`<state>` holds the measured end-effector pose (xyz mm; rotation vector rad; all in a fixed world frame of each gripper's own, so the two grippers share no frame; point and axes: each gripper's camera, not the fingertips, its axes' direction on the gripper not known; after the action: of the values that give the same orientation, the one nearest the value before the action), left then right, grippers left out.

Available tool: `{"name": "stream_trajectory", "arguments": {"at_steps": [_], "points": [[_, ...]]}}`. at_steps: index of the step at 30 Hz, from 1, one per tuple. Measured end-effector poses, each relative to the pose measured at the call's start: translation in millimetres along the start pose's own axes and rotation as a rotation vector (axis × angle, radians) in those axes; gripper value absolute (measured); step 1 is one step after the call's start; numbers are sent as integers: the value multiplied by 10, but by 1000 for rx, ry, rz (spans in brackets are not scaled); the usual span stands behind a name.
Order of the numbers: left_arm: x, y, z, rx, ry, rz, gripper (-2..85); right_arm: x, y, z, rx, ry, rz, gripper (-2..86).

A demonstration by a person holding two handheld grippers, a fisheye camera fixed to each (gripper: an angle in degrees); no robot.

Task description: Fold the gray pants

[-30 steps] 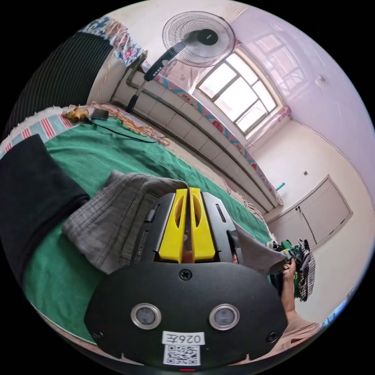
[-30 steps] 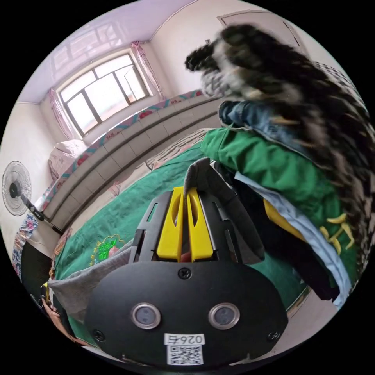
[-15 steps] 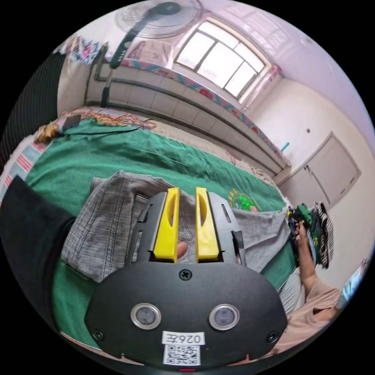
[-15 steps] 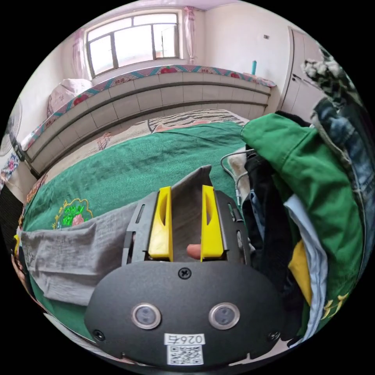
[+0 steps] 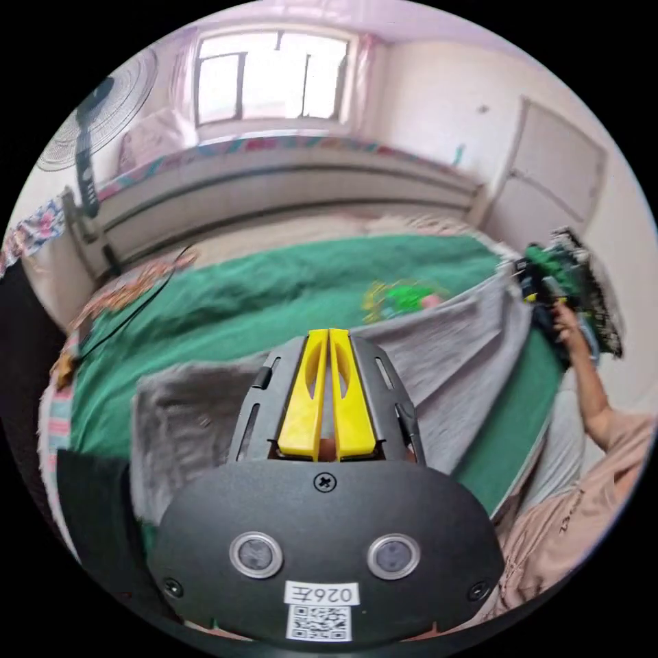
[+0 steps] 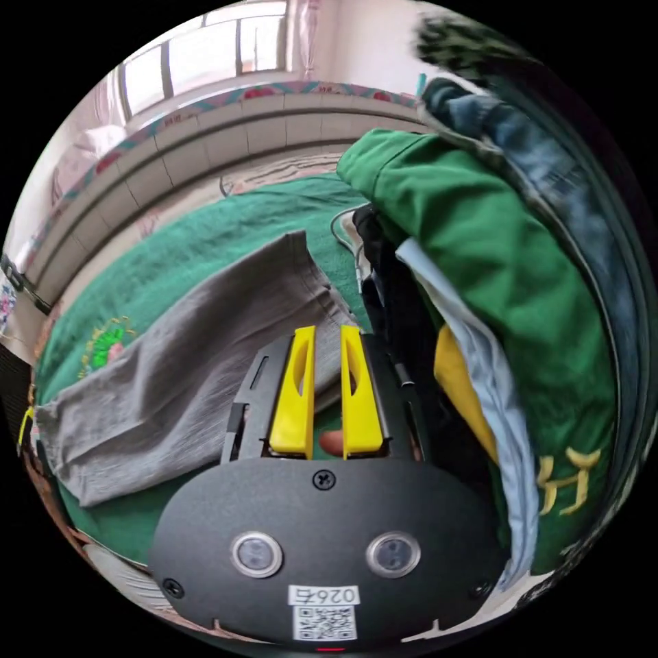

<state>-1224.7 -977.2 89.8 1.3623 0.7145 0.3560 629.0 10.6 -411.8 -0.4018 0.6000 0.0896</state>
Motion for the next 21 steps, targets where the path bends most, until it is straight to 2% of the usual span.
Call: {"name": "stream_trajectory", "arguments": {"at_steps": [2,6,10,13,16,19,21], "points": [[316,-364,-295,180,233,67,0,183,183,-316,42,-96,64,34],[968,-989,-240,238,399,157,53,375,304,-439,55,-92,150,44],[1961,-1881,139,135,464,274,79,485,176,-339,-23,-151,150,77],[2619,-2520,398,85,503,310,91,567,47,-337,-61,-111,133,78],[3246,-3130,667,27,523,339,110,674,-87,-390,-89,-84,108,19],[3898,-3669,999,-96,467,380,111,728,-194,-473,-157,-23,-11,-7],[4256,-3930,1212,-194,385,384,100,845,-201,-736,-132,-17,-30,-8]]}}
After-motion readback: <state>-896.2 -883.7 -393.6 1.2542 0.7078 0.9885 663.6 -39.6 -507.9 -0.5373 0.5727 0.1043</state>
